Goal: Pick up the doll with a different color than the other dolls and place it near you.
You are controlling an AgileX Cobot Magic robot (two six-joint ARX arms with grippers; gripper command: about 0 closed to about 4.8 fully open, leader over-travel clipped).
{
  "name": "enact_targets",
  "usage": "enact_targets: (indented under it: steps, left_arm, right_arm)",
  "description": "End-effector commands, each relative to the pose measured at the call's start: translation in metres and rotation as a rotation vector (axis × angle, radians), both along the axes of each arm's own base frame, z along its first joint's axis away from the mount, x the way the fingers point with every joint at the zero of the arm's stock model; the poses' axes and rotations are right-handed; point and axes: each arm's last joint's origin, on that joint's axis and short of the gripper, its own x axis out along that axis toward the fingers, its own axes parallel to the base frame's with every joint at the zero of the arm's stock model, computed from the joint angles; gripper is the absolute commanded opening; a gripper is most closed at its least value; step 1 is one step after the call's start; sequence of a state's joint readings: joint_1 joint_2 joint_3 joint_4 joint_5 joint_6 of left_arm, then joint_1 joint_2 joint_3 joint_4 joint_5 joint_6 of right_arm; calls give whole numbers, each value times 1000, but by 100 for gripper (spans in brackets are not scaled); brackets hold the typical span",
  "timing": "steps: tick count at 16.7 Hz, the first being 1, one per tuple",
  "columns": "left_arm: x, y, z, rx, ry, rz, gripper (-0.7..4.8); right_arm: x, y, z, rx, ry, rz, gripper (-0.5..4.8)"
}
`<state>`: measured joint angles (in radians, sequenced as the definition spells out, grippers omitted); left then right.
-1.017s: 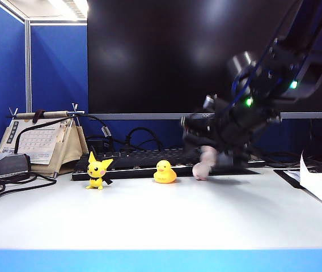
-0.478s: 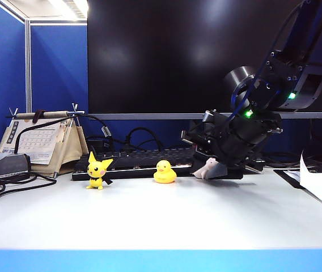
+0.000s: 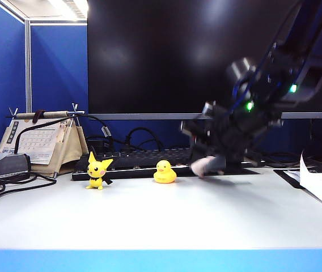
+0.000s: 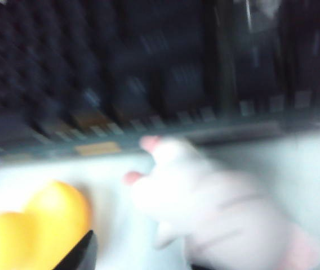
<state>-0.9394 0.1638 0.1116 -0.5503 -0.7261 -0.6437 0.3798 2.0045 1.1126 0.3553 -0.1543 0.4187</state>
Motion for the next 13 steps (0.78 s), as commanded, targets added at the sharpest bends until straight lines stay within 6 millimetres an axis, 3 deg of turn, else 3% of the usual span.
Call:
enact_targets:
  steps: [1, 4, 6, 10, 11, 12, 13]
  left_arm:
    - [0, 0, 0, 7, 0, 1, -5]
    - [0, 0, 0, 7, 0, 1, -5]
    - [0, 0, 0, 7, 0, 1, -5]
    - [0, 0, 0, 7, 0, 1, -5]
    - [0, 0, 0, 7, 0, 1, -5]
    - [0, 0, 0, 7, 0, 1, -5]
    - [0, 0, 0, 7, 0, 1, -5]
  right_arm:
    - [5, -1, 17, 28, -62, -2, 197]
    - [5, -2, 21, 30, -67, -5, 195]
    - [5, -1, 22, 39, -65, 12, 147]
    - [4, -1, 23, 49, -51, 39, 149]
    - [3, -5, 25, 40, -47, 32, 220]
    - [3, -8, 29, 17, -61, 14, 327]
    - [5, -21, 41, -24, -97, -39, 389]
